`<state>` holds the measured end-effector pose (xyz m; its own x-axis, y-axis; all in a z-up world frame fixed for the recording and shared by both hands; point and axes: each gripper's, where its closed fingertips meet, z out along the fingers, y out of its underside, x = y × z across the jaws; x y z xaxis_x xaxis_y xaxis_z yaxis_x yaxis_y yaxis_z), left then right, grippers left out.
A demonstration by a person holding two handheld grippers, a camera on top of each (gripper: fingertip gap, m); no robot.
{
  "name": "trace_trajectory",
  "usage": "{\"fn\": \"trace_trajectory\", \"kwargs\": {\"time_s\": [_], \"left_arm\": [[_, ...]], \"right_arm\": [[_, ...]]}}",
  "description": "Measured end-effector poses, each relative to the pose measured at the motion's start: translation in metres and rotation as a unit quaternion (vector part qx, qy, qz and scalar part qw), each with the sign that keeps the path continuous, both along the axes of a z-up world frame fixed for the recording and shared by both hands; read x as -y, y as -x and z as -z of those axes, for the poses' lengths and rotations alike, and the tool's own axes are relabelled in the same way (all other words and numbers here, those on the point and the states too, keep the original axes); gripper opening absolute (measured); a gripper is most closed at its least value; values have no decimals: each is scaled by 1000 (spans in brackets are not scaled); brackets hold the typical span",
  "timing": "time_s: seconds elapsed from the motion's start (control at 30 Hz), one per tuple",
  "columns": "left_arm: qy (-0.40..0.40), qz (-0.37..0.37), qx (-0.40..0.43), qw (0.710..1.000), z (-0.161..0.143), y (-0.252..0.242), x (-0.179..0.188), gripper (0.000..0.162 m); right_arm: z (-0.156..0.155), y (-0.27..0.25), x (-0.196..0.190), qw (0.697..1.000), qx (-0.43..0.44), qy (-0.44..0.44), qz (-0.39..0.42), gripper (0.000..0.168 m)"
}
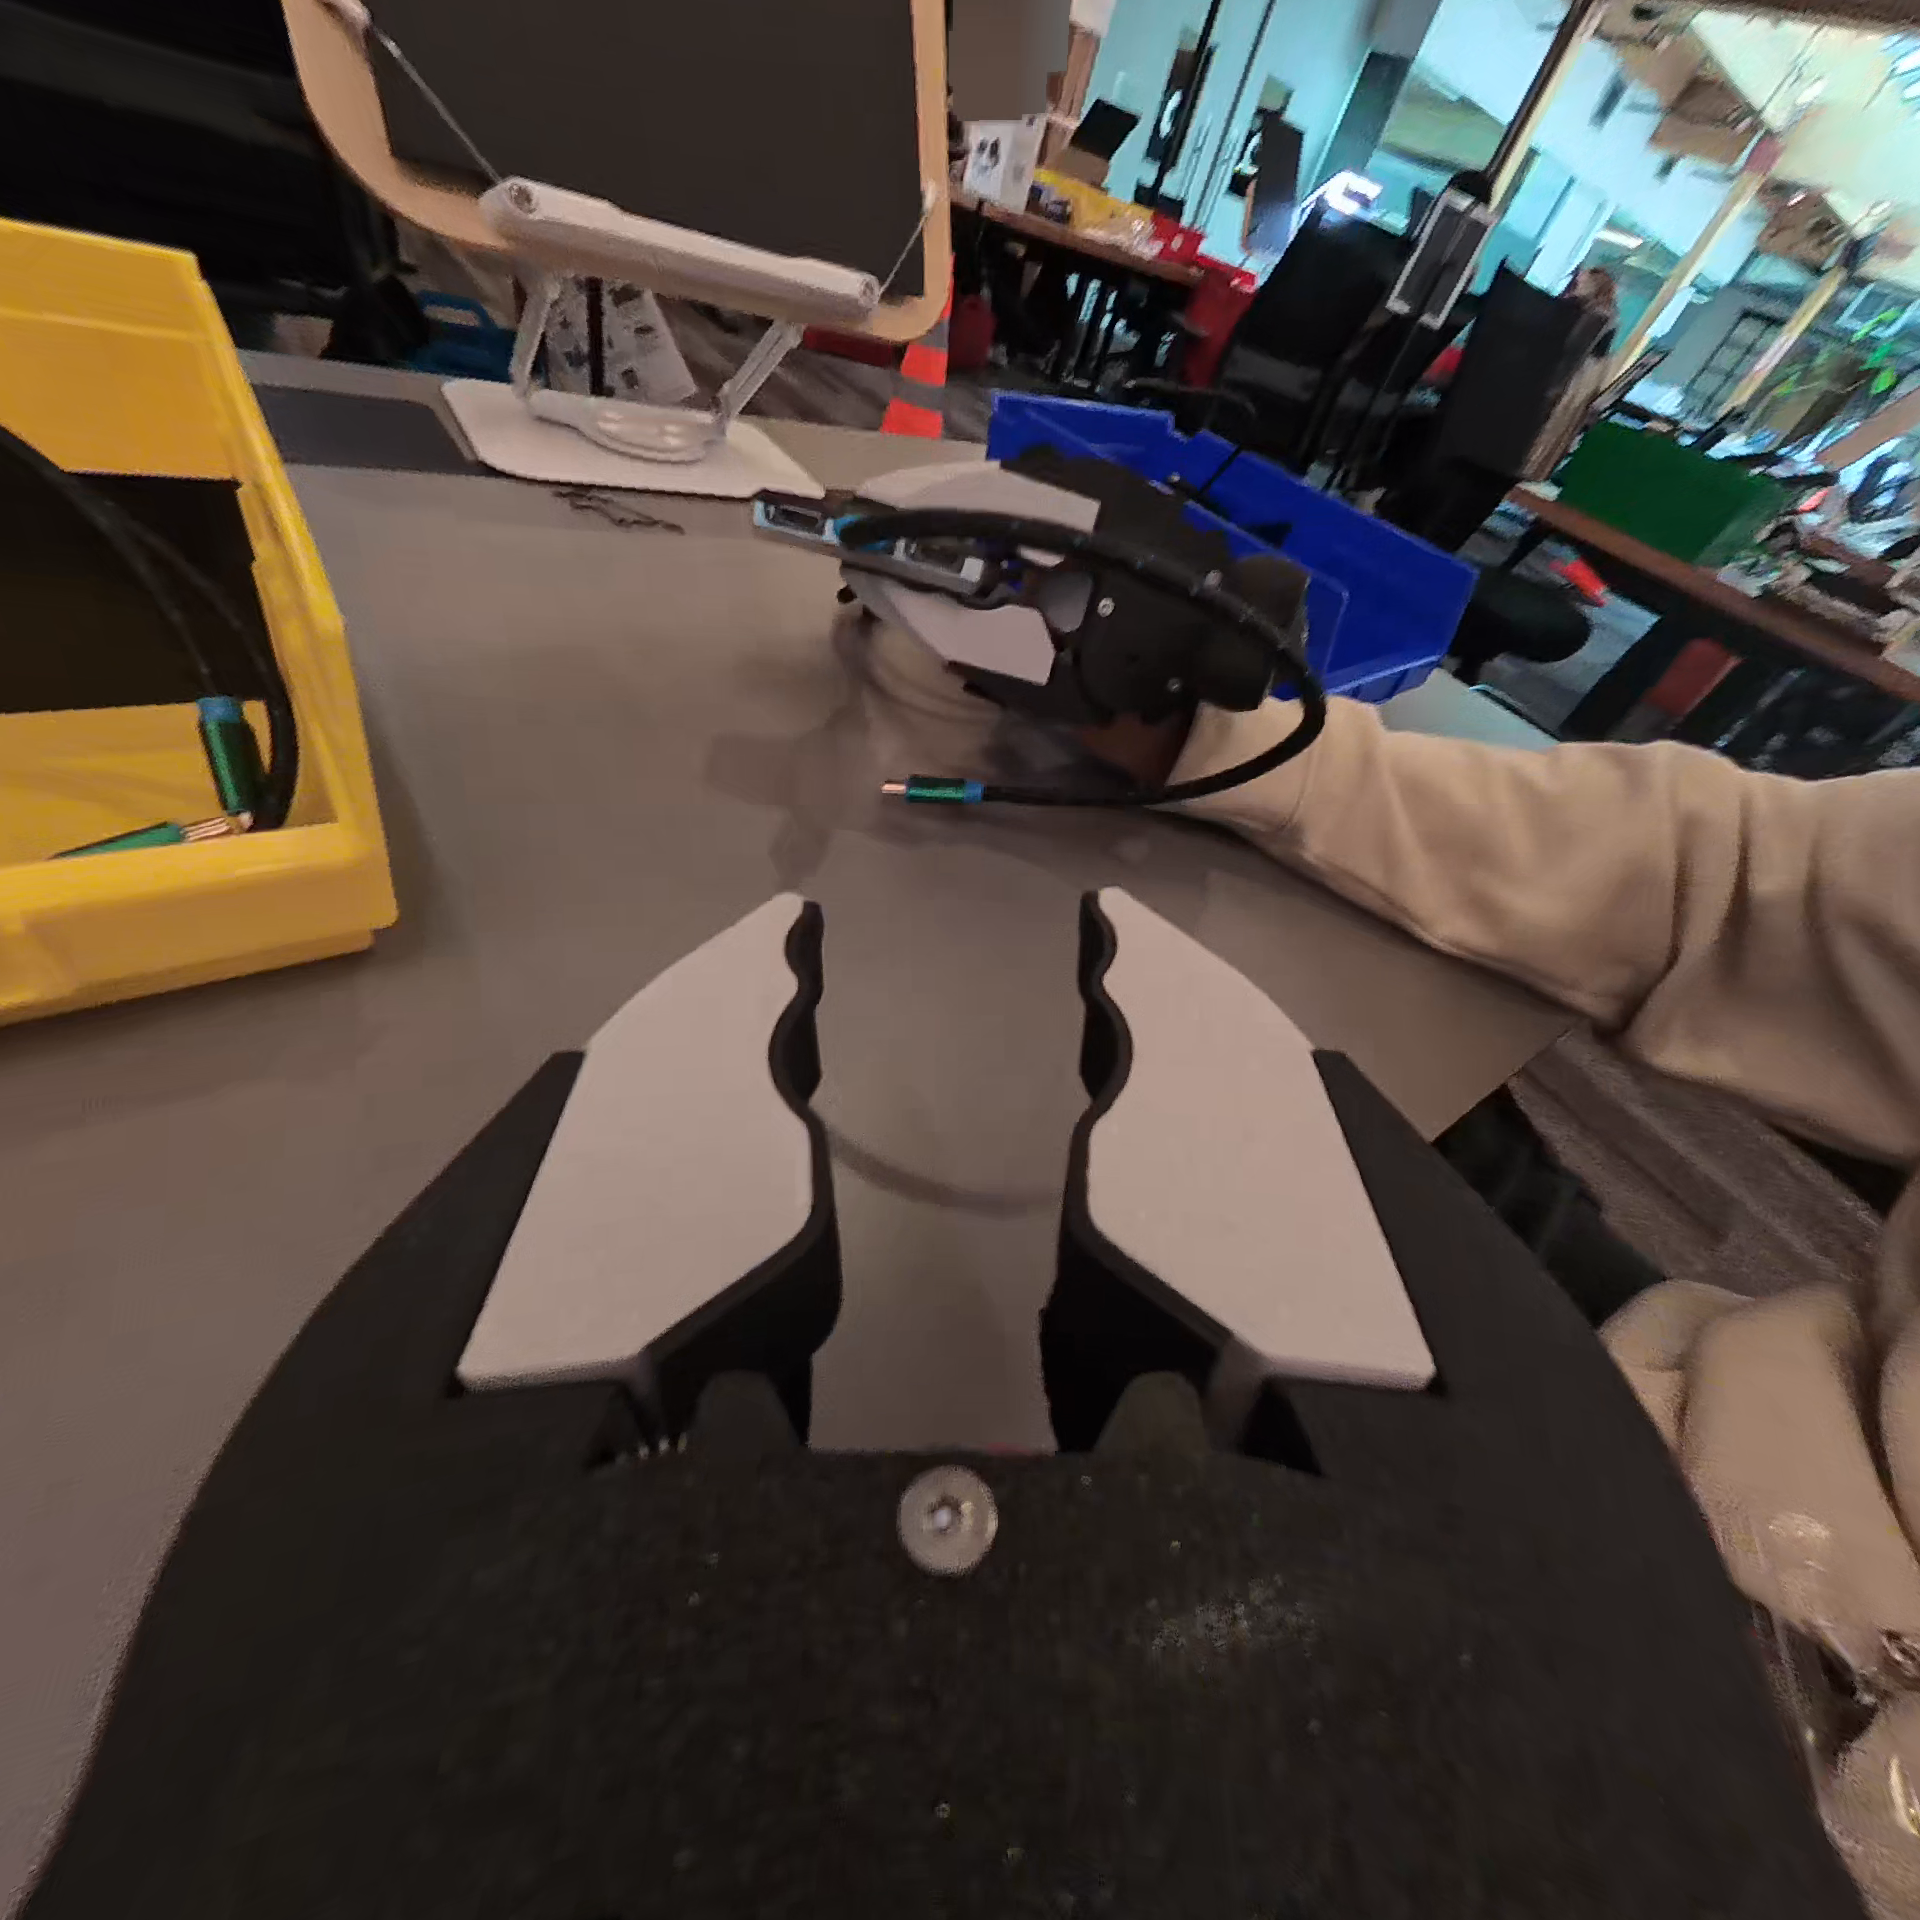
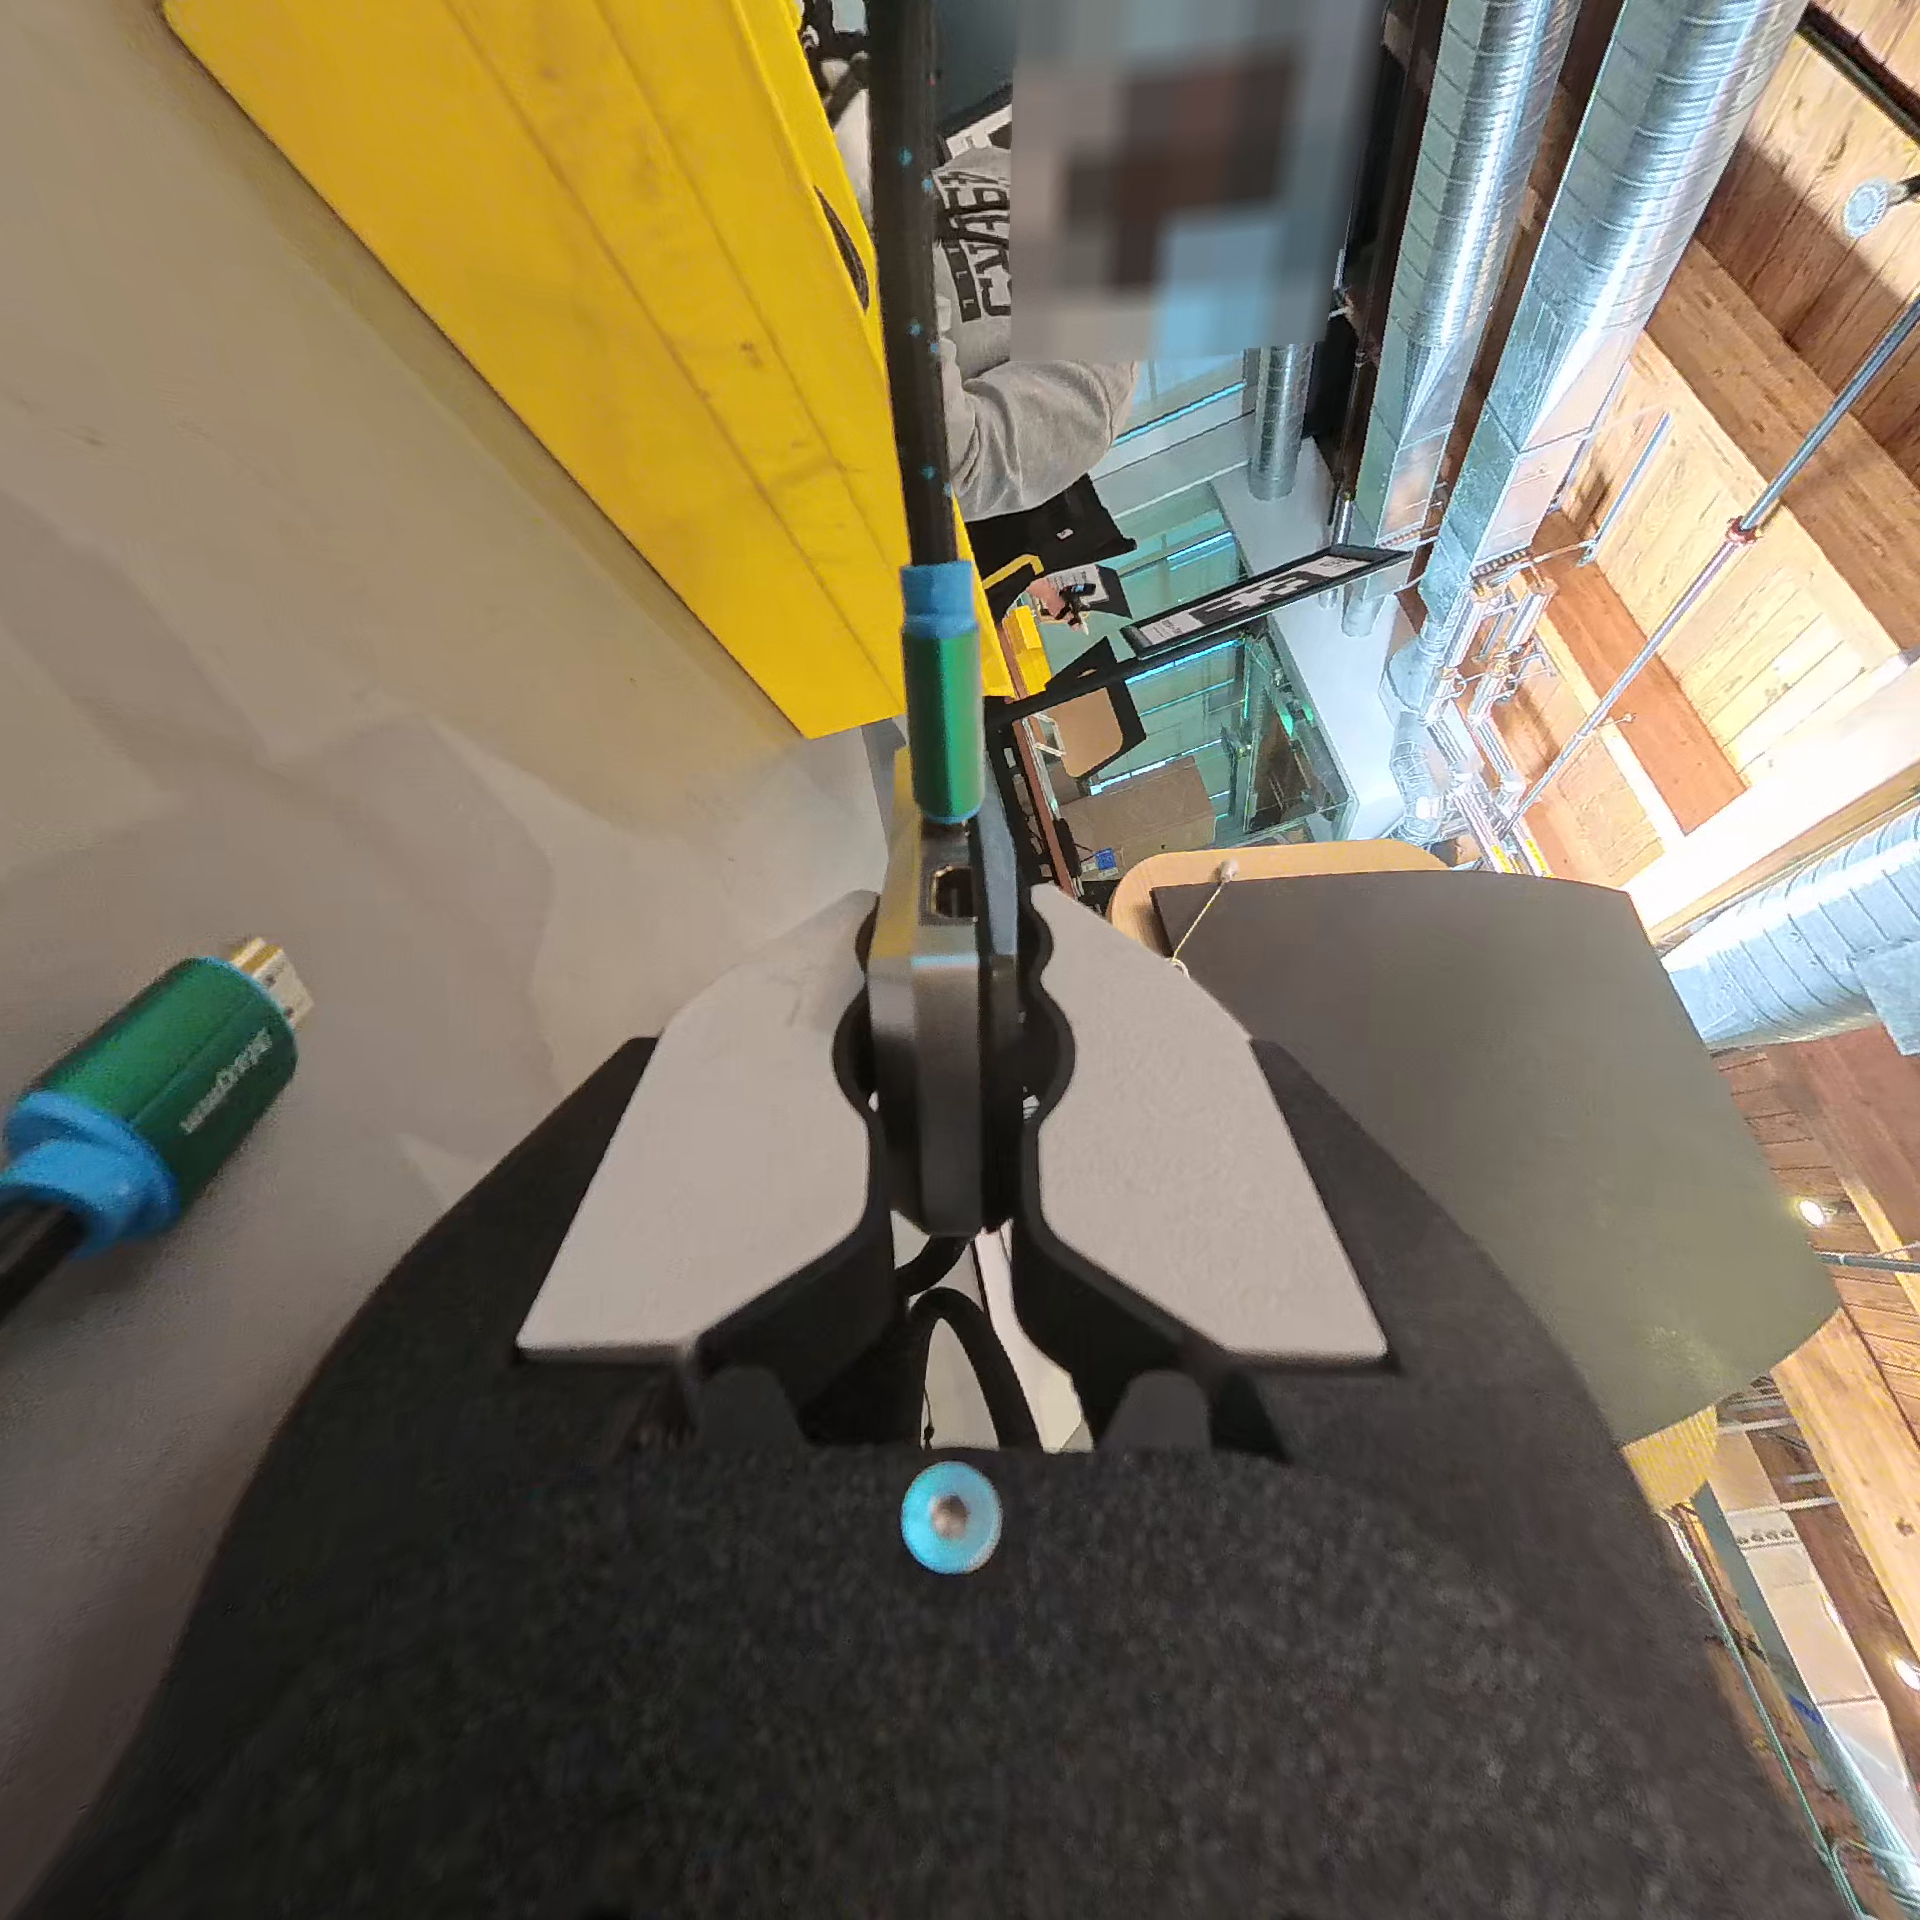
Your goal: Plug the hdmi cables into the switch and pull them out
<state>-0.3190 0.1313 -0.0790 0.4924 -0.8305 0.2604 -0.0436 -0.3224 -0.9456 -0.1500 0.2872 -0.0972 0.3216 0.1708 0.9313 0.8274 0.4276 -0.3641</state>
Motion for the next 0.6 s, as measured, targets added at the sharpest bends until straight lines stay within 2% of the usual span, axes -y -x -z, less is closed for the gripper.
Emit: {"fn": "trace_trajectory", "kwargs": {"time_s": [0.17,0.27,0.33,0.43,0.47,0.5,0.6], "left_arm": [[-9,5,-34,999,9,-1,-4,45],[-70,9,-70,995,-2,14,-26,40],[-66,17,-99,993,-14,31,-57,43],[-58,70,-165,982,-37,49,-122,62],[-58,81,-211,972,-39,56,-150,59],[-61,88,-251,962,-41,62,-180,48],[-38,144,-333,931,-35,63,-248,41]], "right_arm": [[3,2,1,1000,9,1,-3,22],[3,2,1,1000,10,2,-2,22],[2,1,2,1000,7,2,0,22],[3,1,2,1000,5,7,-2,22],[3,1,2,1000,5,8,-3,22],[3,1,2,1000,5,10,-4,22],[5,1,2,1000,3,15,-5,22]]}}
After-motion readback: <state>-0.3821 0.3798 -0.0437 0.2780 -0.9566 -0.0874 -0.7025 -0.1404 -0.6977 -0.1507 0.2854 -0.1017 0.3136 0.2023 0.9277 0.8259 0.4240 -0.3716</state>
